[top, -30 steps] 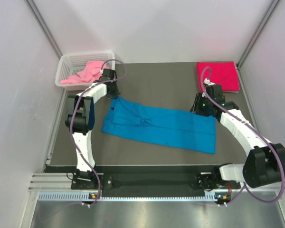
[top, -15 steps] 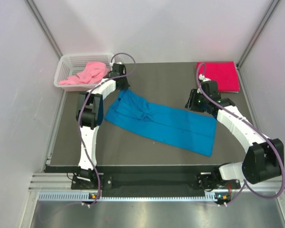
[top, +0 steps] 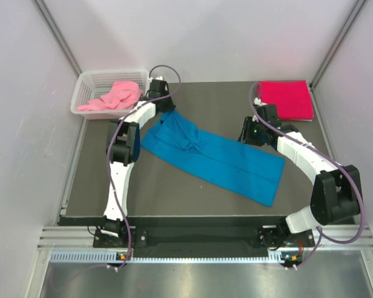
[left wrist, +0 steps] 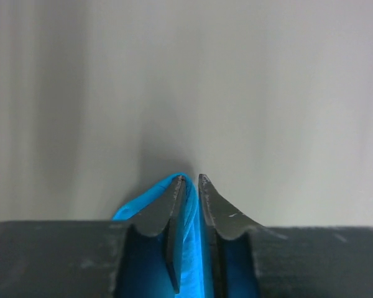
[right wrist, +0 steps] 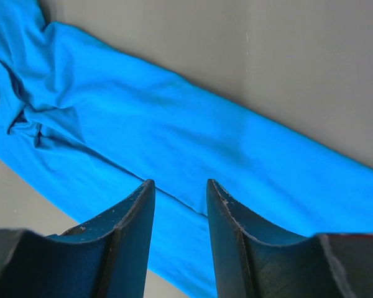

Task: Fold and stack the t-shirts
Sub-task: Fold the tshirt

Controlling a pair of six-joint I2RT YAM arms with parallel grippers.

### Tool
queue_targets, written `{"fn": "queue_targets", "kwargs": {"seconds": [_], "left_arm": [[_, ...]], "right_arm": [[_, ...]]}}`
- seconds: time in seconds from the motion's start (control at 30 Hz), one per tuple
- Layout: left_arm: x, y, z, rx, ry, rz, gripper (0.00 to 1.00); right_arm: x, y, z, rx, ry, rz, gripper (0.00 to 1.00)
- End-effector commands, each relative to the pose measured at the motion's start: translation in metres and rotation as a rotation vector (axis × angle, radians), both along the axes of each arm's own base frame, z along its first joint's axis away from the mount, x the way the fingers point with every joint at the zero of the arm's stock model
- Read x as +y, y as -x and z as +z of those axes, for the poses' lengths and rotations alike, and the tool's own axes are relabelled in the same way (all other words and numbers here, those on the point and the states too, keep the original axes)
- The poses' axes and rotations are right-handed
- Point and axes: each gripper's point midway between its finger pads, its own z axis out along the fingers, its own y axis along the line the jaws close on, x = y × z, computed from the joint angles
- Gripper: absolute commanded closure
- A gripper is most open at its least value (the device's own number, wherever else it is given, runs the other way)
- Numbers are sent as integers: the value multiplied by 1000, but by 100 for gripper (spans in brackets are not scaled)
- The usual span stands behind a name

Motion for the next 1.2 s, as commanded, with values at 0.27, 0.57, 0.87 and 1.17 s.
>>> {"fn": "queue_targets", "kwargs": {"seconds": [0.27,0.57,0.87,1.17], "left_arm": [[-45,-51,108,-285,240,-101,71],[-3,48,150,-188,65,-79,71],[21,160,75,64,-29,-92,81],[24,146,21,149,-126,-70,94]], "right_arm": [[18,-1,20,-63,-17,48,59],[-5,42,43,-85,21,40,57],[1,65,68,-154,-73,64,57],[-7,69,56,-159,-27,74,56]]}}
